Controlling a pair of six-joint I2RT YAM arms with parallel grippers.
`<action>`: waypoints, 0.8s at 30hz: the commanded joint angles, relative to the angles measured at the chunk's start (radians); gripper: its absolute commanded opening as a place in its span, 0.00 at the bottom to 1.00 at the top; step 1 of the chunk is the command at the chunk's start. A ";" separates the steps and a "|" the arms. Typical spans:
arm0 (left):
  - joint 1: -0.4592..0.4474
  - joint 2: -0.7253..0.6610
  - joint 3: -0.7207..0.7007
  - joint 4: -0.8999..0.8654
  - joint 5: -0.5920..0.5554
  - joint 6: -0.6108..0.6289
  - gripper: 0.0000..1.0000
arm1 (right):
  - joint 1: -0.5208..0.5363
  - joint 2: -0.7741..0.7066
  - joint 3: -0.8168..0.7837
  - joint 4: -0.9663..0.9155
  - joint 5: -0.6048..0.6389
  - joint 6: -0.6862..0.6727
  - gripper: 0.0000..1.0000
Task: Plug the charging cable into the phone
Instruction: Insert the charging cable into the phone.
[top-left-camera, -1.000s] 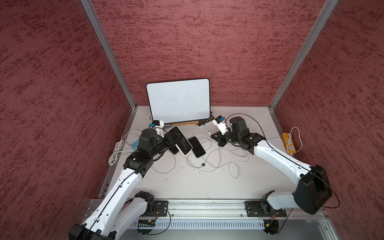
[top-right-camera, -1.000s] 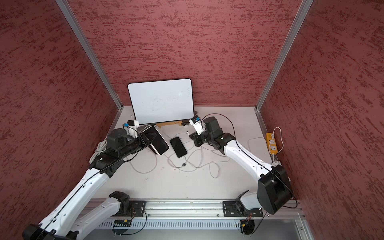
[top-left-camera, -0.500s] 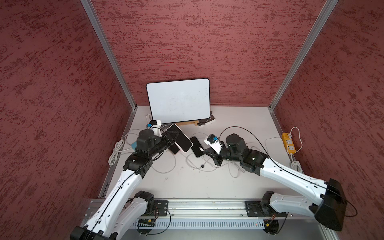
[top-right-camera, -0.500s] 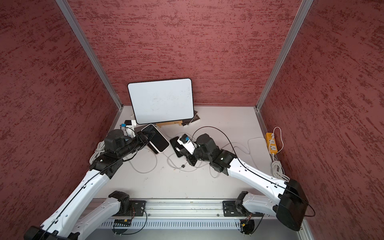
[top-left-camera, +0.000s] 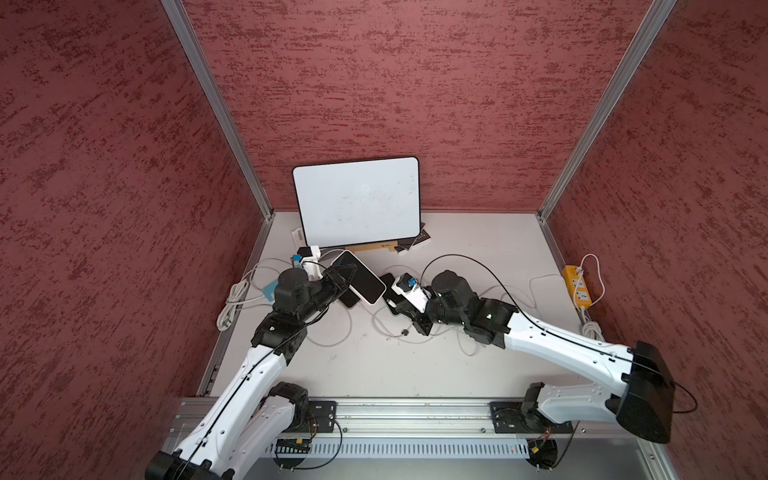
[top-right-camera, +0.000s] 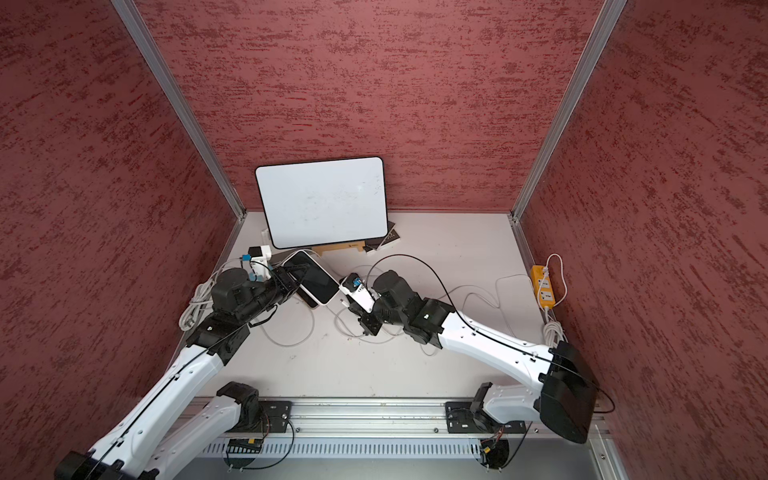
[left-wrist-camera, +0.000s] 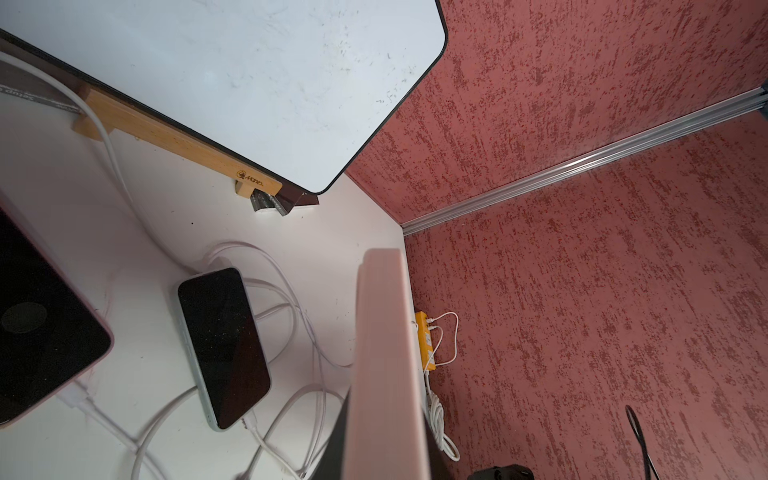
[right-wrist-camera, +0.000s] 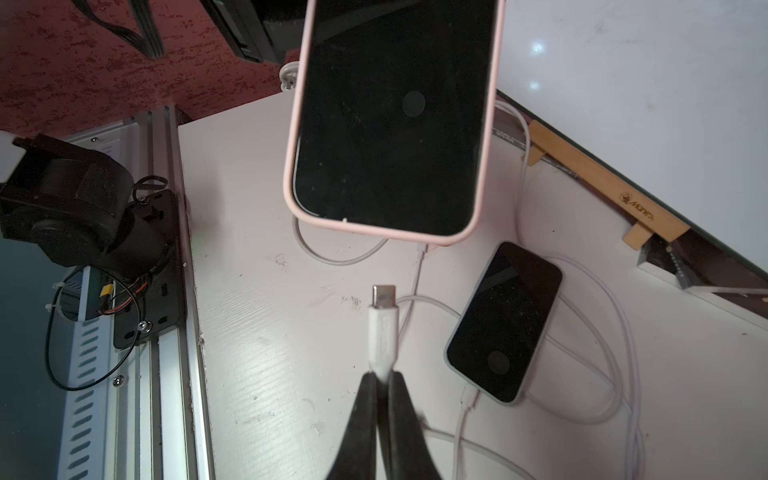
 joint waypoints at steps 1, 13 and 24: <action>0.007 -0.009 -0.002 0.105 -0.006 -0.014 0.00 | 0.023 0.028 0.060 -0.011 0.035 0.018 0.00; 0.008 -0.008 -0.012 0.095 -0.008 -0.008 0.00 | 0.041 0.076 0.099 -0.030 0.081 0.021 0.00; 0.015 -0.001 -0.002 0.075 -0.006 0.001 0.00 | 0.041 0.069 0.096 -0.031 0.101 0.021 0.00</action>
